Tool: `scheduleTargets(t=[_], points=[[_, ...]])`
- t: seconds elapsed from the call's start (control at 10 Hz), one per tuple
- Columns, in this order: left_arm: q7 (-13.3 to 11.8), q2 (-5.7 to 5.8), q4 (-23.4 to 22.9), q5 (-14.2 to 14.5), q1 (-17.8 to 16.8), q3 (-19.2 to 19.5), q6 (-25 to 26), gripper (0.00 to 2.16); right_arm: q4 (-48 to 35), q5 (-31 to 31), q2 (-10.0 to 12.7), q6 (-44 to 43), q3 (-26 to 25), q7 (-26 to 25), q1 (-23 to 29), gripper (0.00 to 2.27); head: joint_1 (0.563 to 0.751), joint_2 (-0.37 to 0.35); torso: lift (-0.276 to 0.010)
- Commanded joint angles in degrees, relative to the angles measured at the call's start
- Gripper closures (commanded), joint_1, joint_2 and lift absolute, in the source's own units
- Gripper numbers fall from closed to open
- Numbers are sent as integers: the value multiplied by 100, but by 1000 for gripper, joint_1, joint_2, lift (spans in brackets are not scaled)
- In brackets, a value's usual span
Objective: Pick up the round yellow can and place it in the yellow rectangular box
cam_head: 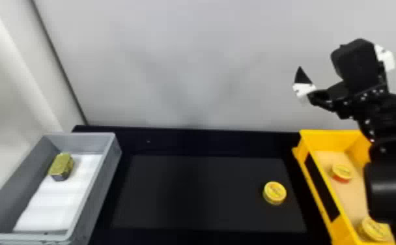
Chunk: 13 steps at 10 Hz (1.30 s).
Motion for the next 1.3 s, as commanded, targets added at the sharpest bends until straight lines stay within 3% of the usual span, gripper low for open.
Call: scheduleTargets(t=[0.0,0.1,0.2,0.3,0.4,0.7,0.8,0.9,1.0,1.1,1.2], points=[[-22,-15,-30,-47,-33,-237,144,-1,-110,-119,101,-10,-237,5,120,124,686,14,-56],[118,-15,49,-38,-24,-501,416,-1,-83,-119,145,-63,-317,5,129,124,686,14,-56],[505,-15,-65,58,160,-765,636,-1,-83,-119,154,-98,-343,40,138,124,686,14,-56],[628,-15,-65,366,231,-765,733,-1,-110,-119,154,-142,-440,57,111,124,686,14,-56],[751,-15,-65,401,257,-950,865,-1,-110,-119,172,-168,-510,84,111,124,686,14,-56],[804,-15,-30,489,187,-1064,803,-1,-13,-40,321,-195,-246,13,181,124,686,14,-56],[611,-15,14,260,90,-932,583,-1,48,-31,216,-327,-44,-13,120,124,686,14,-56],[-84,-15,181,41,-165,-440,82,-1,31,-49,137,-362,-35,-101,138,124,686,14,-56],[-550,-15,322,-179,-332,-53,-393,-1,-145,-49,-39,-265,-106,-83,173,124,686,14,-56],[-400,-15,357,-118,-288,-211,-270,-1,-409,-49,-215,-116,-176,-136,243,124,686,14,-56],[-304,-15,322,-91,-226,-290,-129,-1,-497,-49,-232,-124,-229,-171,331,125,686,14,-56]])
